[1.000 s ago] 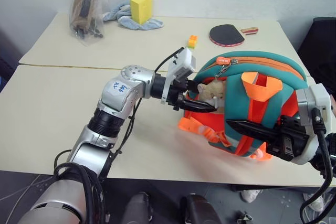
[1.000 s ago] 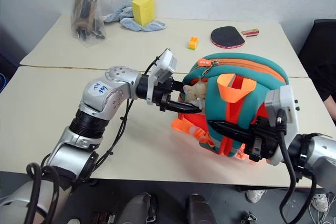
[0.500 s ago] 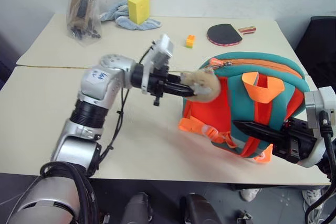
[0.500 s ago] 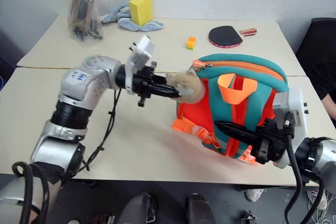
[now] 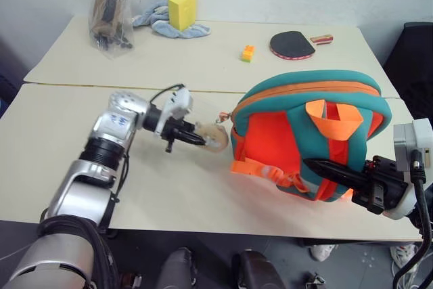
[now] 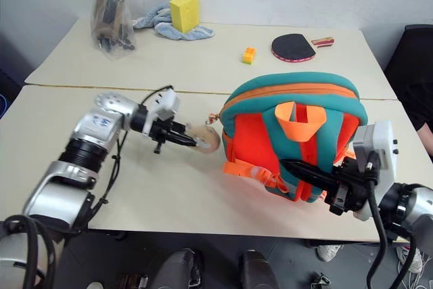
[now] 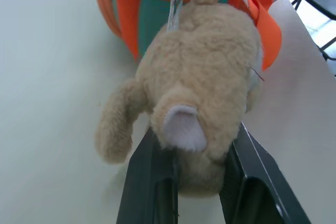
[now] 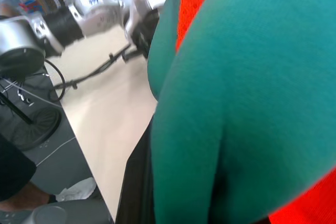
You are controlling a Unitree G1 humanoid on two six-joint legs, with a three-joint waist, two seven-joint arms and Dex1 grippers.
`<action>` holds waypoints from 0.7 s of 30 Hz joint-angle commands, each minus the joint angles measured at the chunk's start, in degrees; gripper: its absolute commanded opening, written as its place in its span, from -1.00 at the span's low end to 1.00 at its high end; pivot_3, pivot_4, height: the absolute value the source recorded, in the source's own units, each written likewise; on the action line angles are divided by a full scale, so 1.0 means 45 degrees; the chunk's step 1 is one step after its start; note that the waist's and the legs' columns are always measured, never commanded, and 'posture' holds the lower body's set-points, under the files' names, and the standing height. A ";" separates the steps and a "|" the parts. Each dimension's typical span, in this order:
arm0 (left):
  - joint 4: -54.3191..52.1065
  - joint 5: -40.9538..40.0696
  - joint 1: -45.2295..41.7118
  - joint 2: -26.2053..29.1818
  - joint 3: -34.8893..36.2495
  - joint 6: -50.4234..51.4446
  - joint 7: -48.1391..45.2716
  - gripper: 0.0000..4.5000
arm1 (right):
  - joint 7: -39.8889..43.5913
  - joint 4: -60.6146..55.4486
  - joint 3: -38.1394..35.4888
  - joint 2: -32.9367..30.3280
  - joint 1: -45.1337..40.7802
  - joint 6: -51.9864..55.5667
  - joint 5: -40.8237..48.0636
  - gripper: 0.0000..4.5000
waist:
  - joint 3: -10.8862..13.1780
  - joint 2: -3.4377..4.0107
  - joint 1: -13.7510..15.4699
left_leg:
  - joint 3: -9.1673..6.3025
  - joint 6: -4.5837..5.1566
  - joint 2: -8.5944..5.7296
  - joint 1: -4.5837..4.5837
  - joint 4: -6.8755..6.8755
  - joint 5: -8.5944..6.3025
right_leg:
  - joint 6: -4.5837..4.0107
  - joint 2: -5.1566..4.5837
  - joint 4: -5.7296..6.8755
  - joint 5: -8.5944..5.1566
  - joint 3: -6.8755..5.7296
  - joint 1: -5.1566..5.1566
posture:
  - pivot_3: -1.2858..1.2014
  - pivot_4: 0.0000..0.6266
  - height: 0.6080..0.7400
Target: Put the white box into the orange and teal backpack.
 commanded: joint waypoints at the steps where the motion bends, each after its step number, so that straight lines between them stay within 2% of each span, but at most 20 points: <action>1: -0.0029 0.0980 0.0431 -0.0630 -0.0360 -0.0793 0.1252 -0.73 | 0.0050 0.0052 -0.0295 0.0048 -0.0135 -0.0351 0.0068 -1.00 | 0.0000 0.0000 0.0001 | 0.0000 0.0000 -0.0001 0.0002 -0.0001 0.0000 | 0.0000 0.0000 0.0001 0.0000 0.0000 0.0000 | 0.03 -0.52 1.00; 6: -0.0567 0.1003 0.0899 -0.1179 -0.0215 0.0007 0.1657 -0.73 | -0.0551 0.0165 -0.0102 0.0273 -0.0406 -0.0662 -0.0907 -1.00 | -0.0003 -0.0002 0.0165 | 0.0000 0.0001 -0.0002 0.0008 0.0021 -0.0001 | 0.0001 0.0000 0.0016 0.0001 0.0000 0.0012 | 0.03 -0.52 1.00; 8: -0.0853 0.0707 0.0976 -0.1019 0.0064 0.0651 0.1413 -0.41 | -0.0769 0.0242 0.0007 0.0423 -0.0415 -0.0713 -0.1411 -1.00 | -0.0003 -0.0002 0.0237 | -0.0001 0.0003 -0.0002 0.0009 0.0030 -0.0002 | 0.0002 -0.0002 0.0025 0.0001 0.0001 0.0013 | 0.03 -0.52 1.00; 9: -0.1031 0.0530 0.1012 -0.0857 0.0227 0.0921 0.1218 -0.35 | -0.0754 0.0276 0.0007 0.0454 -0.0264 -0.0653 -0.1593 -1.00 | -0.0003 -0.0002 0.0262 | 0.0000 0.0002 -0.0002 0.0009 0.0032 -0.0001 | 0.0002 -0.0001 0.0028 0.0001 0.0000 0.0013 | 0.03 -0.52 1.00; 14: -0.2058 -0.0490 0.1040 0.0215 0.1201 0.2101 0.0356 0.38 | 0.0360 0.0636 -0.0978 0.0399 0.1132 -0.0379 -0.2379 -0.29 | -0.0003 -0.0002 0.0247 | -0.0001 -0.0003 0.0000 0.0005 0.0012 0.0001 | 0.0001 0.0003 0.0024 0.0000 -0.0002 0.0000 | 0.03 -0.52 1.00; 19: -0.3306 -0.2123 0.1063 0.2329 0.2497 0.3554 -0.1572 1.00 | 0.3847 0.2255 -0.4574 -0.0349 0.3446 0.0228 -0.3028 0.43 | -0.0002 0.0000 0.0227 | 0.0007 -0.0005 0.0000 0.0008 -0.0001 0.0003 | 0.0000 0.0010 0.0022 0.0000 0.0003 -0.0001 | 0.03 -0.52 1.00; 21: -0.3652 -0.2445 0.1101 0.2857 0.2709 0.3875 -0.1859 1.00 | 0.4919 0.2982 -0.5496 -0.0635 0.3973 0.0298 -0.3435 0.73 | -0.0002 0.0001 0.0223 | 0.0006 -0.0006 0.0006 0.0018 -0.0012 0.0003 | -0.0001 0.0015 0.0000 0.0000 0.0001 0.0011 | 0.03 -0.52 1.00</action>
